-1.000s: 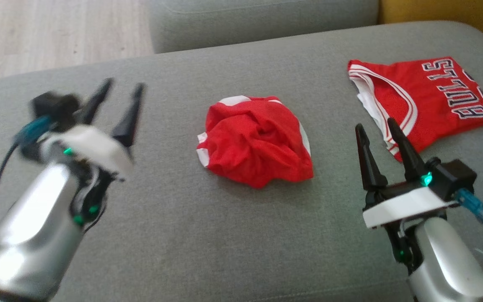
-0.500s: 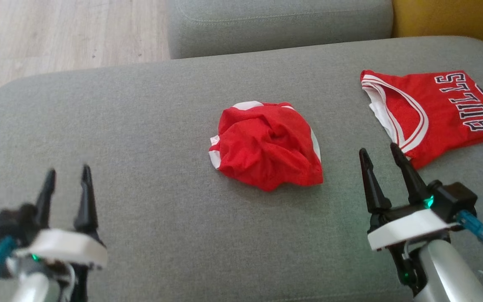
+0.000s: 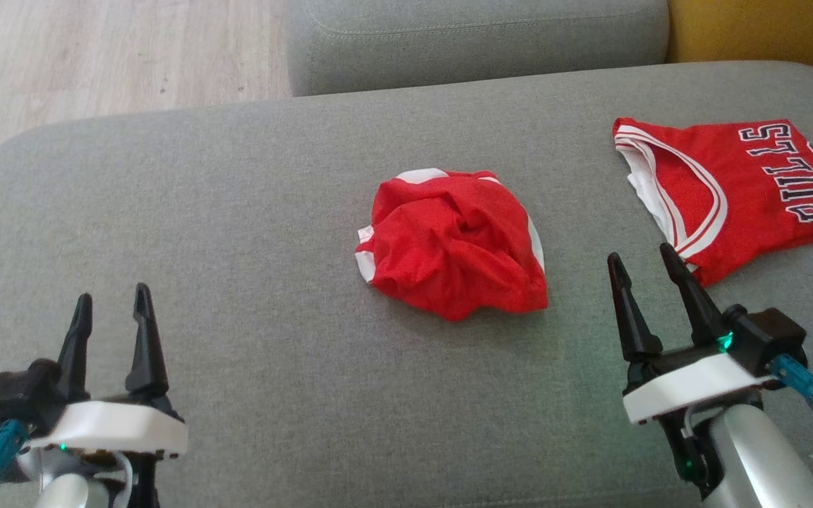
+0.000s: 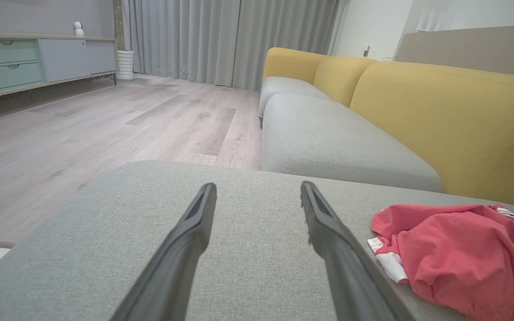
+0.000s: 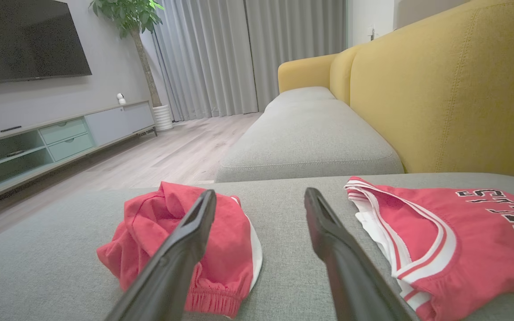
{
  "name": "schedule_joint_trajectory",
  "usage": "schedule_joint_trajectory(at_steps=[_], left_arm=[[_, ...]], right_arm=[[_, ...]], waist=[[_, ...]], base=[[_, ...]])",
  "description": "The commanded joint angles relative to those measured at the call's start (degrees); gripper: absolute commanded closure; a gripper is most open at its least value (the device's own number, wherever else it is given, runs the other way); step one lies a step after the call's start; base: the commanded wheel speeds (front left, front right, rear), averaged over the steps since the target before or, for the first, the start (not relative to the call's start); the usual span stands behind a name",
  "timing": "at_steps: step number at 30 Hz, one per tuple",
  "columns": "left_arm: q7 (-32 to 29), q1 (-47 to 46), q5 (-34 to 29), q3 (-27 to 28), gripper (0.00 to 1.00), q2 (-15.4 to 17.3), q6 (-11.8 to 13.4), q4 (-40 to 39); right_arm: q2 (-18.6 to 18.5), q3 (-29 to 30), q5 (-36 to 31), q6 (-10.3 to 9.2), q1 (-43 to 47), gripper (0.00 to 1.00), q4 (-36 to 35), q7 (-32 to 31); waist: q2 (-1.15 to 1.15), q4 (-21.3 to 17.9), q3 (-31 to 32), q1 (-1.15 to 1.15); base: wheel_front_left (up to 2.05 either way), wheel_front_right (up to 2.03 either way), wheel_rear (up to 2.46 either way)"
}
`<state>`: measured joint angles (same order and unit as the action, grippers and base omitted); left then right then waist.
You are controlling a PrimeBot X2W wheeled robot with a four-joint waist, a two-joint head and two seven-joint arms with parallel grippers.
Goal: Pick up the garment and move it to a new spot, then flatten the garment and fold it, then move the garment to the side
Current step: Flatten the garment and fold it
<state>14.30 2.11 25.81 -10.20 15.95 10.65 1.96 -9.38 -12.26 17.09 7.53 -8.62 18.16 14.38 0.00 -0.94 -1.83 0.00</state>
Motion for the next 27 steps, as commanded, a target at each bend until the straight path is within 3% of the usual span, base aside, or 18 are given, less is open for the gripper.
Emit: schedule_joint_trajectory(at_steps=[1, 8, 13, 18, 27], left_arm=[[0.7, -2.1, -0.8, 3.1, 0.0, 0.4, -0.6, -1.8], [0.7, -2.1, -2.3, 4.9, 0.0, -1.2, -2.1, -1.1], [0.7, -2.4, -3.3, 6.1, 0.0, -2.3, -3.3, -0.6], [0.7, -3.1, -4.2, 6.6, 0.0, -3.4, -4.5, 0.0], [0.7, -5.2, -5.2, 7.0, 0.0, -4.9, -6.7, 1.8]], right_arm=[[-0.4, -1.2, 0.3, -0.04, -1.4, 0.0, -1.5, 0.6], [-0.7, -3.2, 1.3, -0.04, -1.8, 0.0, -1.0, -1.3], [-2.6, -13.8, 10.5, -0.04, -2.5, 0.0, -1.2, -13.5], [-4.9, -20.7, 19.5, -0.04, -4.7, 0.0, -1.9, -22.8], [-1.8, -22.1, 20.9, -0.04, -9.8, 0.0, 7.4, -19.6]], waist=[[0.0, -0.1, 0.0, 0.0], [0.0, 0.0, -0.1, 0.0], [0.0, 0.5, -0.5, 0.0], [0.0, 2.2, -1.4, 0.0], [0.0, 7.7, -4.3, 0.0]], base=[[0.0, 0.0, 0.0], [0.0, 0.0, 0.0], [0.0, 0.0, 0.0], [0.0, 0.0, 0.0], [0.0, 0.0, 0.0]])
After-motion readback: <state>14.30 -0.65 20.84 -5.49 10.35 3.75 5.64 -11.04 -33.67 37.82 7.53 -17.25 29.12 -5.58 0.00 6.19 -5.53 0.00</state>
